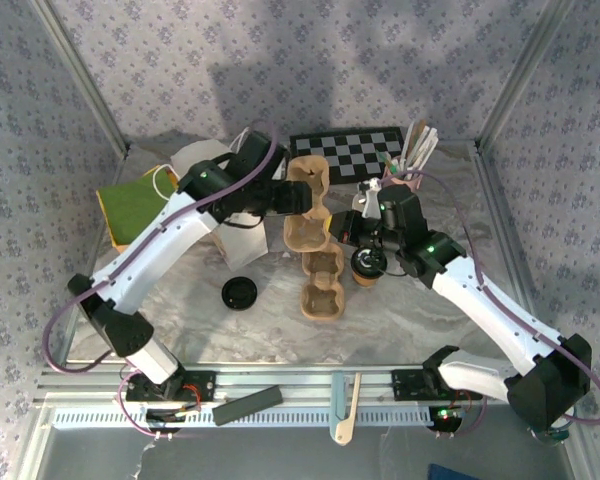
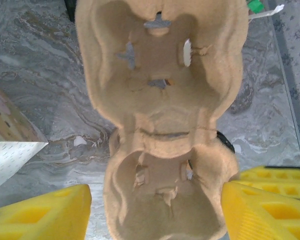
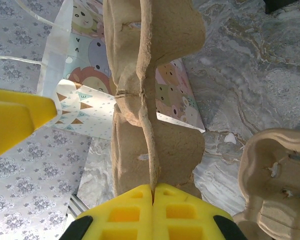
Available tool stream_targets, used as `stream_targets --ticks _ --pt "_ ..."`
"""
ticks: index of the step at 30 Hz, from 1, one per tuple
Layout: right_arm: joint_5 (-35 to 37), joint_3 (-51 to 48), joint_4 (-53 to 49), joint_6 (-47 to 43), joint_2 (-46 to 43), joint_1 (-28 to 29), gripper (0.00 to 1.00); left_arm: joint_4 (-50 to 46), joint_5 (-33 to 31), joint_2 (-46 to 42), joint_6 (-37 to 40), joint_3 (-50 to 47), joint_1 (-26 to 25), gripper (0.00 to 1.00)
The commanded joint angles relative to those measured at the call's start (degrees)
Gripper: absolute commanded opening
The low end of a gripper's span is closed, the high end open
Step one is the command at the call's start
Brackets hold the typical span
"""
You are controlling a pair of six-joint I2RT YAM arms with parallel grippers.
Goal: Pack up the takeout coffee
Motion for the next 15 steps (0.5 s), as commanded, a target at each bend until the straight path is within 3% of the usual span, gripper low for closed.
stream_targets --ticks 1,8,15 --pt "-1.36 2.51 -0.68 -1.54 -0.81 -0.49 0.0 -4.43 -3.17 2.82 -0.17 5.79 -1.16 0.64" --pt "-2.41 2.38 -0.43 -1.88 -0.81 -1.0 0.0 -6.45 -3.05 8.32 -0.5 11.53 -2.59 0.48" --pt "-3.03 1.78 -0.15 -1.73 -1.16 -1.42 0.0 -8.86 -4.72 11.34 -0.02 14.0 -2.52 0.48"
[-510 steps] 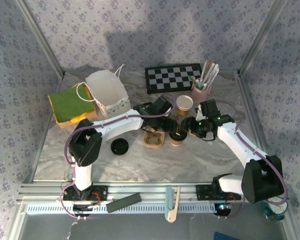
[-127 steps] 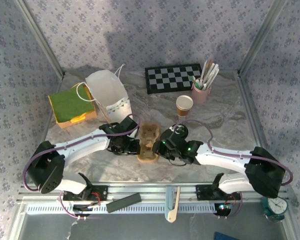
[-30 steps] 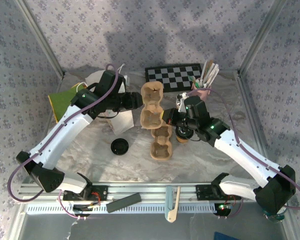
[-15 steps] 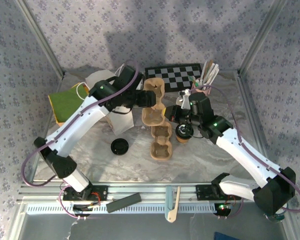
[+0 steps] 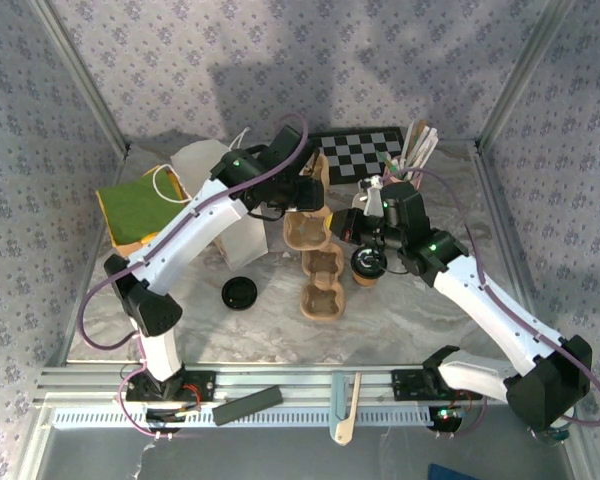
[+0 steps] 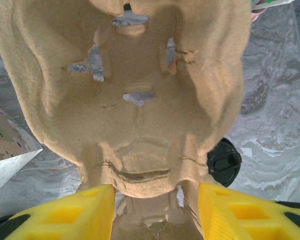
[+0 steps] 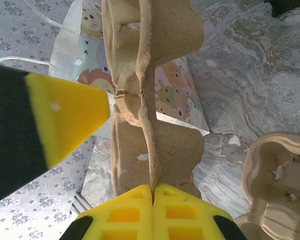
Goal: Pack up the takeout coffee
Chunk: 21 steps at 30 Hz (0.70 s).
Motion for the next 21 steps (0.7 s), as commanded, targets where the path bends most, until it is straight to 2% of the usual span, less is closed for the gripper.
stream_targets --ticks 1,14,21 --pt "-1.17 1.07 0.01 -1.04 -1.23 -0.49 0.0 -3.28 -1.74 1.21 0.71 2.84 0.05 0.48" --pt "-1.77 1.07 0.2 -0.64 -1.4 -0.55 0.0 -0.84 3.34 2.32 0.74 1.23 1.57 0.48" --pt "-1.72 0.82 0.26 -0.63 -1.75 -0.22 0.0 2.07 5.96 1.18 0.33 -1.28 2.41 0.43"
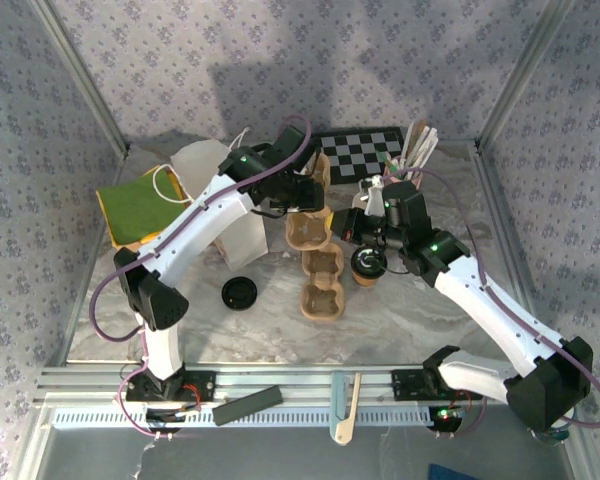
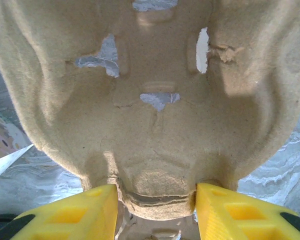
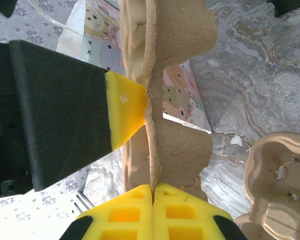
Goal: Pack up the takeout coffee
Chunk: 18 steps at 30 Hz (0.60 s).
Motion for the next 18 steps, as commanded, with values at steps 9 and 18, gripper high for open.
stream_targets --ticks 9,18 --pt "-0.53 0.02 0.28 -0.33 -1.91 0.18 0.0 1.82 2.35 -1.9 -0.1 -1.89 0.43 0.33" --pt "0.49 -0.64 -0.33 -0.35 -2.67 0.1 0.0 1.57 1.18 -2.96 -0.1 -2.65 0.43 0.38"
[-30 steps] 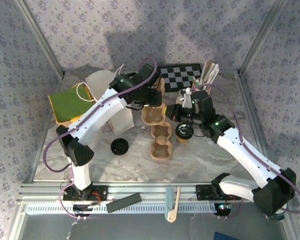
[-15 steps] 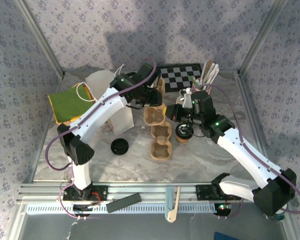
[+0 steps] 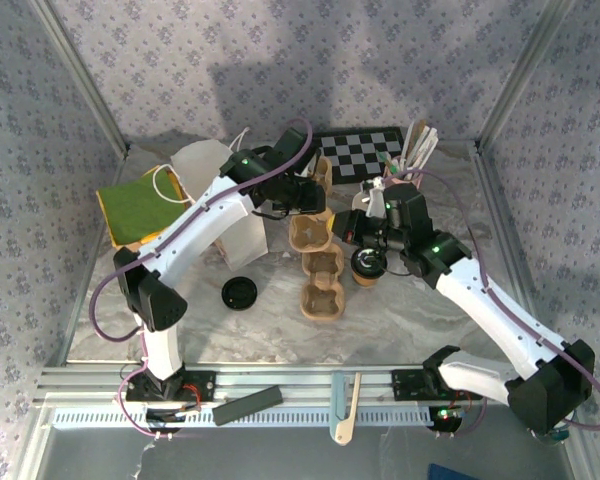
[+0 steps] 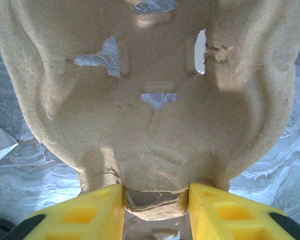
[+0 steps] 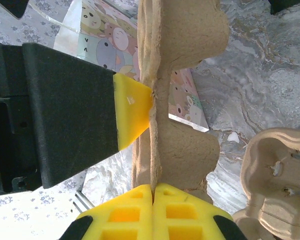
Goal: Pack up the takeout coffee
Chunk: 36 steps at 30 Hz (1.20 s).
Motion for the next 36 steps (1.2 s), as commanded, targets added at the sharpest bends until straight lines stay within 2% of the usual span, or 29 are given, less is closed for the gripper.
stream_targets --ticks 1,3,6,13,19,27,31,33,36 --pt "0.21 -0.22 0.5 -0.39 -1.83 0.13 0.0 -0.56 -1.05 -2.35 0.13 -0.49 0.37 0.35" --pt "0.12 -0.34 0.65 -0.36 -1.83 0.13 0.0 -0.37 -0.97 -2.44 0.11 -0.67 0.41 0.34" --pt "-0.05 -0.35 0.8 -0.29 -1.83 0.15 0.0 -0.36 -1.06 -2.2 -0.06 -0.76 0.45 0.45" --pt "-0.25 -0.41 0.85 -0.28 -1.87 0.28 0.0 -0.41 -1.17 -1.65 -0.28 -0.84 0.72 0.5" --pt "-0.14 -0.43 0.98 -0.29 -1.92 0.32 0.0 1.08 0.56 -1.65 -0.4 -1.43 0.8 0.36" --pt "0.28 -0.57 0.72 -0.33 -1.83 0.16 0.01 1.49 0.84 -2.15 -0.76 -1.9 0.85 0.34" --pt "0.38 -0.72 0.39 -0.32 -2.0 -0.21 0.14 1.02 0.23 -2.26 -0.52 -1.47 0.94 0.34" --pt "0.51 -0.81 0.02 -0.34 -2.34 -0.55 0.36 0.5 -0.24 -2.35 -0.34 -1.2 0.92 0.34" --pt "0.72 -1.13 -0.81 -0.5 -3.25 -1.37 0.52 -0.11 -0.78 -2.34 -0.22 -0.68 0.94 0.34"
